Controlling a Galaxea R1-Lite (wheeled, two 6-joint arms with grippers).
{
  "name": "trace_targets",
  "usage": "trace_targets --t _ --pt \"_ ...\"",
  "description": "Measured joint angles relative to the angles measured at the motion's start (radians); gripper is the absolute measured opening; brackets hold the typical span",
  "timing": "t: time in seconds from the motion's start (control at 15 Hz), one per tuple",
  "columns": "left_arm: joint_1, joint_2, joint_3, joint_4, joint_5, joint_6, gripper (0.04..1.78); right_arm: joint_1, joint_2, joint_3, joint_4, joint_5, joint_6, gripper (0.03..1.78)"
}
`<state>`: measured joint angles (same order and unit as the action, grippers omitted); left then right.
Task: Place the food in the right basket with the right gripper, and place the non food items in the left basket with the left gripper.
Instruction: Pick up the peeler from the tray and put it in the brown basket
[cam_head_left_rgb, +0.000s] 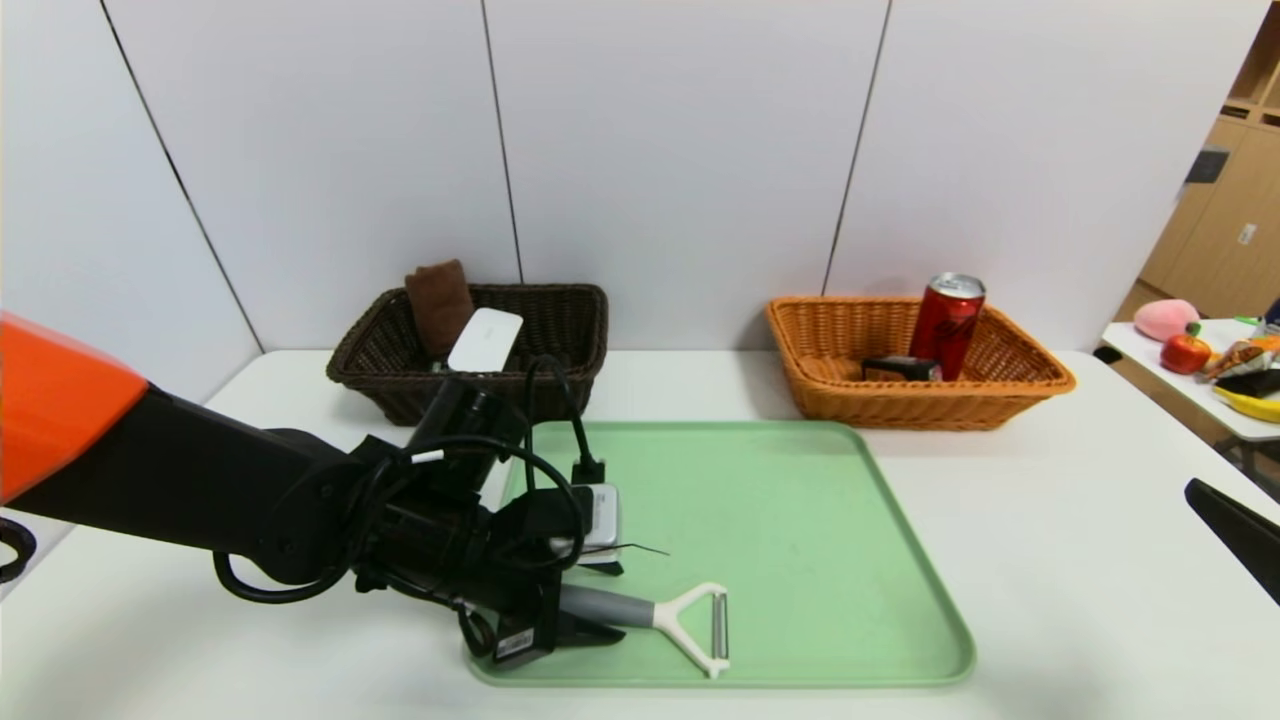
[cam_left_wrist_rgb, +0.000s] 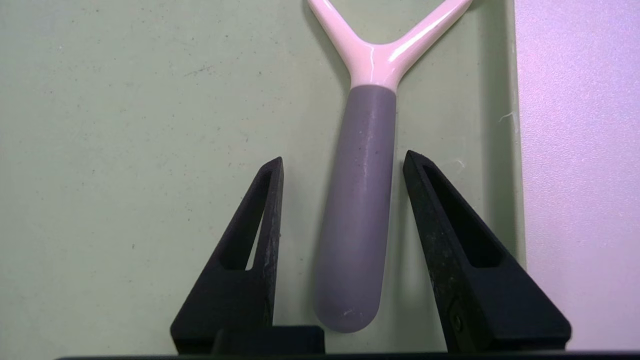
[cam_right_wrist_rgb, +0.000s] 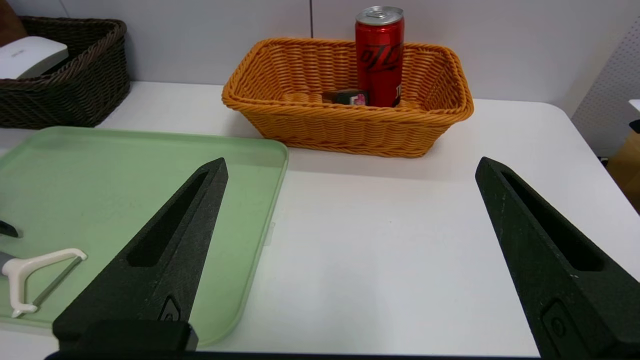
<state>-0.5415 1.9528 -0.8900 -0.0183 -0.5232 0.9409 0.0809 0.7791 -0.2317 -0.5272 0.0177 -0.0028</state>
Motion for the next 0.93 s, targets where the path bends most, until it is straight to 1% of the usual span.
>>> trace_targets --t 0.27,0.53,0.93 --pt "0.000 -0.013 0.004 0.008 0.000 -0.006 0.86 0.000 0.000 0.000 0.000 0.000 0.000 1.71" --pt "-0.002 -0.035 0.005 0.019 0.002 -0.044 0.86 0.000 -0.005 0.002 0.000 0.000 0.000 1.71" --pt "-0.005 -0.060 -0.024 0.020 0.002 -0.090 0.85 0.000 -0.015 0.009 0.000 0.014 0.000 1.71"
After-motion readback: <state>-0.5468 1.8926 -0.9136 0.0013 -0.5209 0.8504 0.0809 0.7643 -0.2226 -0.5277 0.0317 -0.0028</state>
